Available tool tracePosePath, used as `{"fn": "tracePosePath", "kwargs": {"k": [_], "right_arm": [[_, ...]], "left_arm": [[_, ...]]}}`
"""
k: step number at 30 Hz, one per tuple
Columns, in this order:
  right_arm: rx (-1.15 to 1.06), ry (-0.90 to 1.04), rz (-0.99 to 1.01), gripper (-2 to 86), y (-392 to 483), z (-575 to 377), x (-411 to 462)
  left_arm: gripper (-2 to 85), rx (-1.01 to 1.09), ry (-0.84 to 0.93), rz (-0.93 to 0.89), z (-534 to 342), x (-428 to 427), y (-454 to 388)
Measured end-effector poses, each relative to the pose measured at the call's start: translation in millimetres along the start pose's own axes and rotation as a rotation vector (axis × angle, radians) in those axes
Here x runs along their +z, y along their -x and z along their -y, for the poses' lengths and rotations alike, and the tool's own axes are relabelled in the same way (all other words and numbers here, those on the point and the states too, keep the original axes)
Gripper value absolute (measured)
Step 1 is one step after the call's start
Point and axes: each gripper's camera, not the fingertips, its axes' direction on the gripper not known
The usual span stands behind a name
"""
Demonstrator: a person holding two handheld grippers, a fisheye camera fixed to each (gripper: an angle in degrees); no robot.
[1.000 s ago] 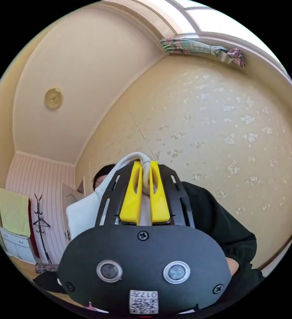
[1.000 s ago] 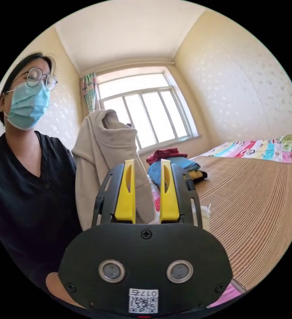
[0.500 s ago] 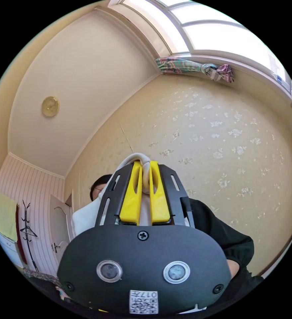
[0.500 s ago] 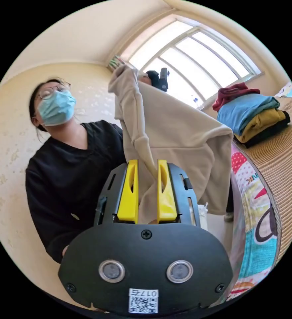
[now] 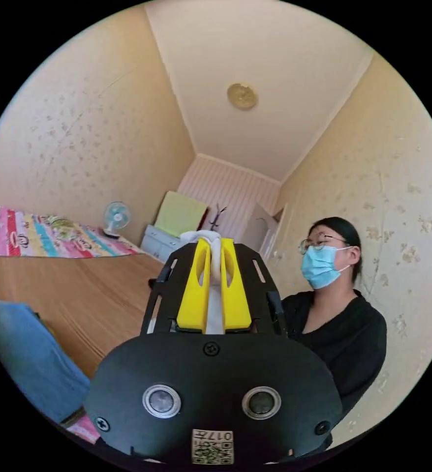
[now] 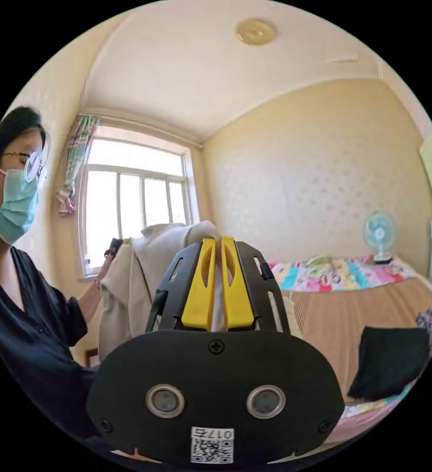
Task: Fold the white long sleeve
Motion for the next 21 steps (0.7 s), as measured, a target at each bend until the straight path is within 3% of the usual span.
{"fn": "tracePosePath", "kwargs": {"k": [2, 4, 8, 14, 17, 19, 21], "right_arm": [[-0.071, -0.063, -0.174, 2.7, 42.5, 13.7, -10.2], [-0.041, -0.142, -0.27, 2.8, 66.8, 19.3, -18.4], [0.104, -0.341, -0.306, 2.8, 92.5, -0.6, -35.1], [0.032, -0.513, -0.415, 2.9, 139.5, -35.2, -41.9], [0.033, -0.431, -0.401, 2.9, 115.7, -14.7, -5.8], [0.003, -0.371, -0.446, 2.9, 88.1, 4.1, 39.7], [-0.035, -0.171, -0.523, 3.0, 30.6, 37.4, 133.9]], "left_arm": [[3.3, 0.146, 0.026, 0.126, -4.4, 20.1, -40.3], [3.2, 0.187, -0.079, 0.251, -14.4, 47.6, -77.9], [3.3, 0.125, -0.302, 0.377, -34.1, 84.4, -106.1], [3.4, 0.212, -0.546, 0.526, -51.2, 134.9, -150.7], [3.3, 0.2, -0.491, 0.519, 0.2, 169.0, -127.6], [3.3, 0.158, -0.349, 0.479, 74.4, 218.0, -59.9], [3.6, 0.042, -0.174, 0.433, 142.7, 273.4, 23.2]]}}
